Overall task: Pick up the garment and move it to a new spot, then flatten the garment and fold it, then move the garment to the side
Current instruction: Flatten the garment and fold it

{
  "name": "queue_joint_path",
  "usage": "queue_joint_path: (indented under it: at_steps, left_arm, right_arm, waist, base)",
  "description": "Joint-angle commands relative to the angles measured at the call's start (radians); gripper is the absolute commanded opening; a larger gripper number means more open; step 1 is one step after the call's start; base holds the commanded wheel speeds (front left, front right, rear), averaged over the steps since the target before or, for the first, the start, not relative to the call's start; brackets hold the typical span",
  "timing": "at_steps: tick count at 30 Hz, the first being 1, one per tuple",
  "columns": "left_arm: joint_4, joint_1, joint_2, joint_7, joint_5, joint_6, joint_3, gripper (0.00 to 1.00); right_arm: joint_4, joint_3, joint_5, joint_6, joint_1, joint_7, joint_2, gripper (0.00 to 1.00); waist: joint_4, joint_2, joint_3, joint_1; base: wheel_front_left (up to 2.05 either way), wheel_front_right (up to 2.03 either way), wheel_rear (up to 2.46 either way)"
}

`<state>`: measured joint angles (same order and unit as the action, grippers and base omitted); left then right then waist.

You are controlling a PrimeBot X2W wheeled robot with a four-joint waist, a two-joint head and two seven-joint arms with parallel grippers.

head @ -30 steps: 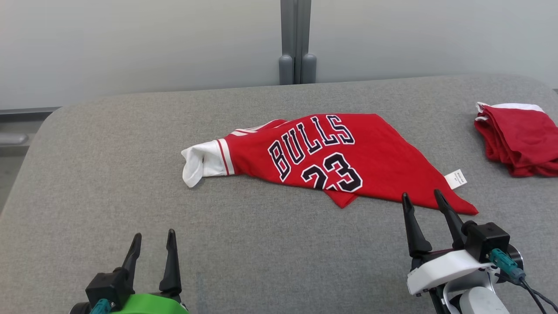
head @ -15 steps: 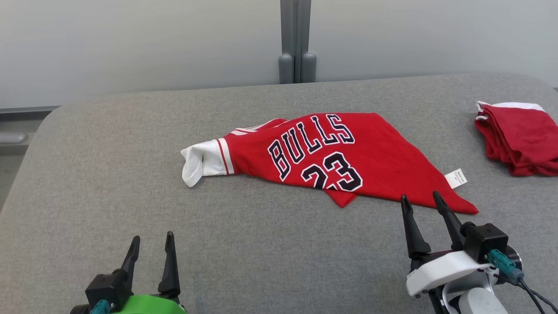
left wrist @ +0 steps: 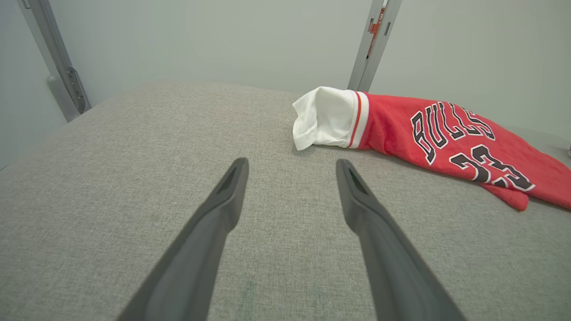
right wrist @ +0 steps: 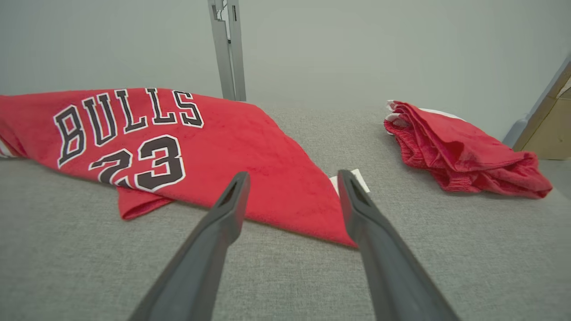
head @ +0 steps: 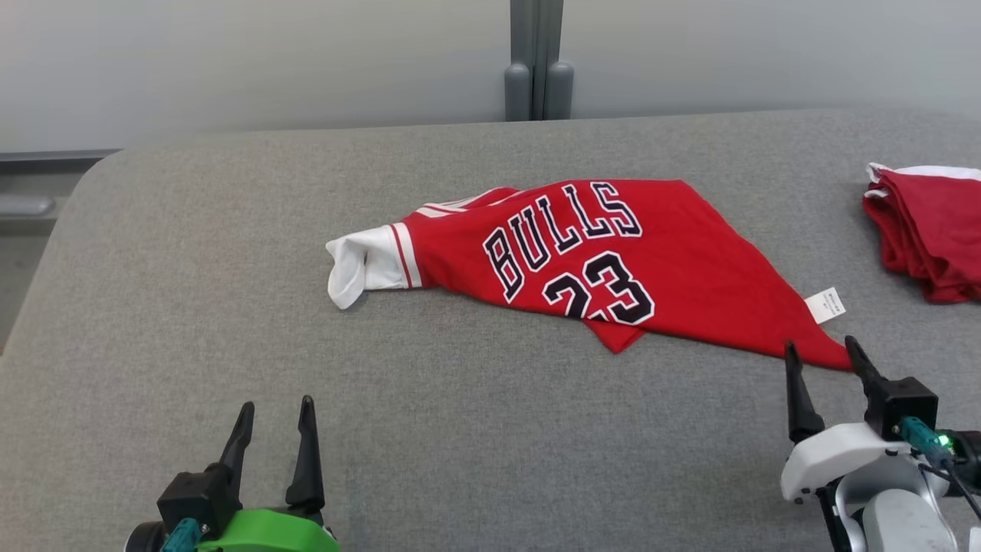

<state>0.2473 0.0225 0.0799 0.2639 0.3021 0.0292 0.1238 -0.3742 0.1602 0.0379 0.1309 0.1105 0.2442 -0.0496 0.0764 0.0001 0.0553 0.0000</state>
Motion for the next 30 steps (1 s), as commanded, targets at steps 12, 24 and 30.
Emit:
queue_joint_path:
  at_steps: [12, 24, 30]
  left_arm:
    - [0.001, -0.047, -0.017, 0.000, -0.019, 0.011, 0.009, 1.00]
    - [0.006, -0.069, -0.024, 0.000, -0.034, 0.015, 0.010, 1.00]
    - [0.011, -0.076, -0.026, 0.000, -0.038, 0.015, 0.004, 1.00]
  right_arm:
    - [-0.218, 0.180, 0.153, 0.000, 0.189, -0.063, -0.042, 1.00]
    - [-0.437, 0.159, 0.100, 0.000, 0.335, -0.181, -0.107, 0.60]
    - [-0.485, 0.118, 0.052, -0.001, 0.368, -0.167, -0.117, 0.00]
  waist:
    - [0.065, -0.0001, 0.095, 0.0000]
    - [0.081, -0.0001, 0.139, 0.0000]
    - [0.075, -0.0001, 0.140, 0.0000]
  base:
    - [0.00, 0.00, 0.00]
    - [0.00, 0.00, 0.00]
    - [0.00, 0.00, 0.00]
